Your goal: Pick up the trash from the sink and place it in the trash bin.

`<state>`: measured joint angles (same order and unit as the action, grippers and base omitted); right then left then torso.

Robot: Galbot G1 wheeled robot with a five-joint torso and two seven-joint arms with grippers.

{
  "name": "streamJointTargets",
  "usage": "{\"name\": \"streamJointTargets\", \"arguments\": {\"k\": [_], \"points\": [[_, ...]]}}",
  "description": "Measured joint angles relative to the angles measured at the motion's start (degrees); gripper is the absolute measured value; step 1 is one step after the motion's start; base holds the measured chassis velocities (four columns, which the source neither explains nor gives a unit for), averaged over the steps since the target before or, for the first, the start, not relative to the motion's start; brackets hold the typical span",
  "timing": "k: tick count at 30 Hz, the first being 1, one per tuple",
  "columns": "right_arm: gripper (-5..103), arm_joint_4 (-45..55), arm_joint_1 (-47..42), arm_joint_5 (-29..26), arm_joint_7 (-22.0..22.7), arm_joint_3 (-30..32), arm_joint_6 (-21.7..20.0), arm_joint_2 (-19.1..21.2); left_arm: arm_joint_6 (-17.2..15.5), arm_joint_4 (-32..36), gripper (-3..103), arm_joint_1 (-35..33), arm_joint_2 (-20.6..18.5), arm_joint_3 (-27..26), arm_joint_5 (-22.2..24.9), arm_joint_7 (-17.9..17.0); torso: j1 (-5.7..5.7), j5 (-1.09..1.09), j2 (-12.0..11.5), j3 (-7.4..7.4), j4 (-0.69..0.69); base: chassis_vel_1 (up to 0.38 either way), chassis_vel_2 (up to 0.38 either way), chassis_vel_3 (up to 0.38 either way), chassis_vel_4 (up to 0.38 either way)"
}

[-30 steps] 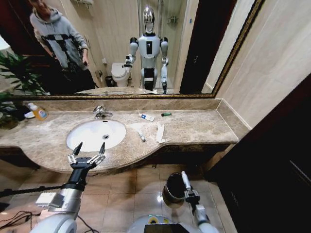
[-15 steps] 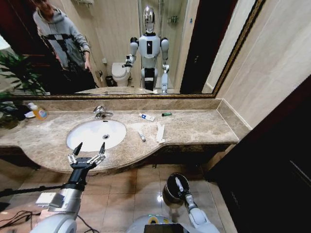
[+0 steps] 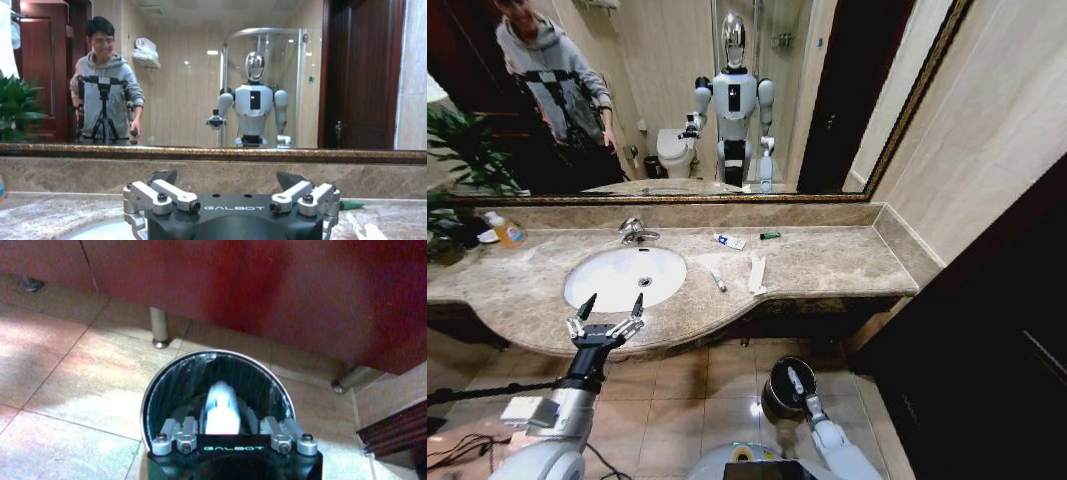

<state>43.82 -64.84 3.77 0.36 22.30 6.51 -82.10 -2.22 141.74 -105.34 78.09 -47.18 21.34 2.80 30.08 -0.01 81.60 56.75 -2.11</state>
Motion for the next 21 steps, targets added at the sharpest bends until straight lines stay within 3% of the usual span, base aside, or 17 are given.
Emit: {"name": "streamJointTargets", "arguments": {"k": [2,5,6,9,10,11,14,19,21], "points": [[47,0.35,-0.2,0.01,0.07,0.07,-0.03,-0.08,0.0,0.0,100,0.0,0.0,0.0,0.0,0.0,0.0,0.0,0.0,0.0,0.0,0.0,0.0,0.0,0.0],[63,2.45,-1.32,0.09,0.3,0.34,-0.63,-0.34,0.0,0.0,100,0.0,0.0,0.0,0.0,0.0,0.0,0.01,0.0,0.0,0.0,0.0,0.0,0.0,0.0],[63,2.45,-1.32,0.09,0.3,0.34,-0.63,-0.34,0.0,0.0,100,0.0,0.0,0.0,0.0,0.0,0.0,0.01,0.0,0.0,0.0,0.0,0.0,0.0,0.0],[79,7.87,-4.09,-0.78,0.37,0.68,-2.24,-0.1,0.0,0.0,100,0.0,0.0,0.0,0.0,0.0,0.0,0.02,0.0,0.0,0.0,0.0,0.0,0.0,0.0],[79,7.87,-4.09,-0.78,0.37,0.68,-2.24,-0.1,0.0,0.0,100,0.0,0.0,0.0,0.0,0.0,0.0,0.02,0.0,0.0,0.0,0.0,0.0,0.0,0.0],[79,10.58,-5.44,-0.84,0.32,0.91,-2.32,0.23,0.0,0.0,100,0.0,0.0,0.0,0.0,0.0,0.0,0.02,0.0,0.0,0.0,0.0,0.0,0.0,0.0],[95,22.36,-10.83,-1.58,-0.02,2.15,-3.03,1.69,0.0,0.0,100,0.0,0.0,0.0,0.0,0.01,0.0,0.0,0.0,0.0,0.0,0.0,0.0,0.0,0.0],[100,35.58,-16.16,-4.52,0.63,3.77,-6.15,2.57,0.0,0.0,100,0.0,0.0,0.0,0.0,0.0,0.0,0.01,0.0,0.0,0.0,0.0,0.0,0.0,0.0],[100,46.3,-20.52,-6.66,1.57,5.33,-8.97,2.86,0.0,0.0,100,0.0,0.0,0.0,0.0,0.0,0.0,0.0,0.0,0.0,0.0,0.0,0.0,0.0,0.0]]}}
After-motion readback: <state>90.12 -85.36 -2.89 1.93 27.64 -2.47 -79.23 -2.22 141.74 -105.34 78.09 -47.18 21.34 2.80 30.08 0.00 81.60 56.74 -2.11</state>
